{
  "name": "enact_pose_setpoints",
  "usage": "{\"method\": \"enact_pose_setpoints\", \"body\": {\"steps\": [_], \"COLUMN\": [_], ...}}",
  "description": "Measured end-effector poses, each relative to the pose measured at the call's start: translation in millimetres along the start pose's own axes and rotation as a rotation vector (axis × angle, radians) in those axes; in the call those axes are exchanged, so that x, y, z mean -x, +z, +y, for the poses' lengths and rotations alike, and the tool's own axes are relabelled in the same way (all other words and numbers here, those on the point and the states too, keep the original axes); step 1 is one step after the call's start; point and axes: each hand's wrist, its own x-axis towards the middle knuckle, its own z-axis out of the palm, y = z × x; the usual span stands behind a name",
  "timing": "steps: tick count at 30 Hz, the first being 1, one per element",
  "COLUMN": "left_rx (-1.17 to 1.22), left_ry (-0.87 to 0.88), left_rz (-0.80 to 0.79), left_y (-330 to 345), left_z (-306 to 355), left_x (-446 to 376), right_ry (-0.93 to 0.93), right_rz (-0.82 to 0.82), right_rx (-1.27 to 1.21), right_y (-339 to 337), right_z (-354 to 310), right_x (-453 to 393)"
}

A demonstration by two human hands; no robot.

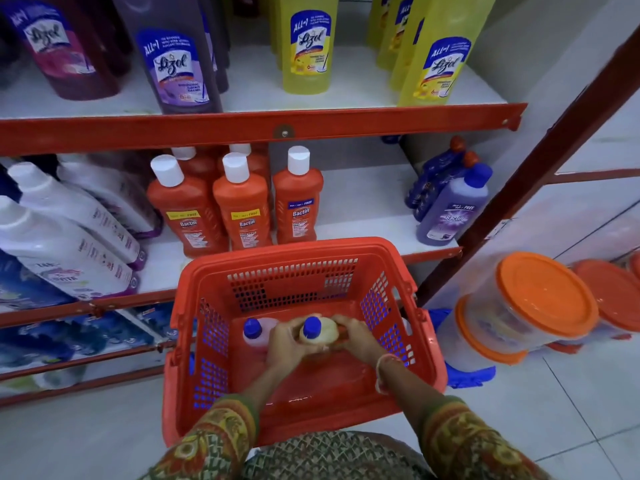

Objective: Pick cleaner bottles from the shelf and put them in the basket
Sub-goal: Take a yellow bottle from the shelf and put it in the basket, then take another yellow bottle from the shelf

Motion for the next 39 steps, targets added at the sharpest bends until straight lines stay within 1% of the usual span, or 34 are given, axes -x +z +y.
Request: {"method": "enact_pose_setpoints", "body": {"steps": [6, 14, 17, 21, 23, 24, 27, 30, 34, 37, 39], "left_rx": [-0.091, -0.203, -0.299, -0.475, -0.493, -0.488, -0.453, -0.392, -0.415, -0.464, -0.480], "left_ry": [-0.020, 0.024, 0.053, 0.081, 0.088, 0.100, 0.215, 0.397, 0.642, 0.775, 0.836], "left_rz": [-0.027, -0.064, -0.103, -0.242, -0.289, -0.281, -0.156, -0.001, 0.233, 0.366, 0.428], "left_y": [0.3, 5.1, 2.4, -12.3, -24.8, -31.6, -48.2, -56.0, -56.2, -53.5, -53.1], "left_z": [-14.6, -13.7, -14.4, -1.5, 12.4, 22.2, 63.5, 116.7, 183.8, 224.1, 249.2], "left_x": [-2.5, 0.2, 0.4, -2.1, -4.0, -4.7, -5.5, -7.7, -21.0, -36.2, -47.8], "right_ry": [0.045, 0.053, 0.030, -0.041, -0.098, -0.124, -0.200, -0.288, -0.406, -0.482, -0.521], "right_rz": [-0.017, -0.083, -0.130, -0.164, -0.166, -0.159, -0.073, 0.079, 0.292, 0.458, 0.575], "right_rx": [0.095, 0.205, 0.269, 0.305, 0.315, 0.316, 0.240, 0.067, -0.076, -0.172, -0.254], "right_y": [9.0, 3.3, -1.1, -23.2, -44.0, -56.8, -98.1, -139.6, -186.4, -214.3, -233.6], "right_z": [3.6, 1.8, -2.6, -15.4, -28.2, -36.6, -67.7, -99.3, -134.1, -154.6, -166.1], "right_x": [-0.9, -1.4, -2.0, -1.8, -0.6, -0.3, 0.3, 1.2, -2.3, -8.2, -13.5]}}
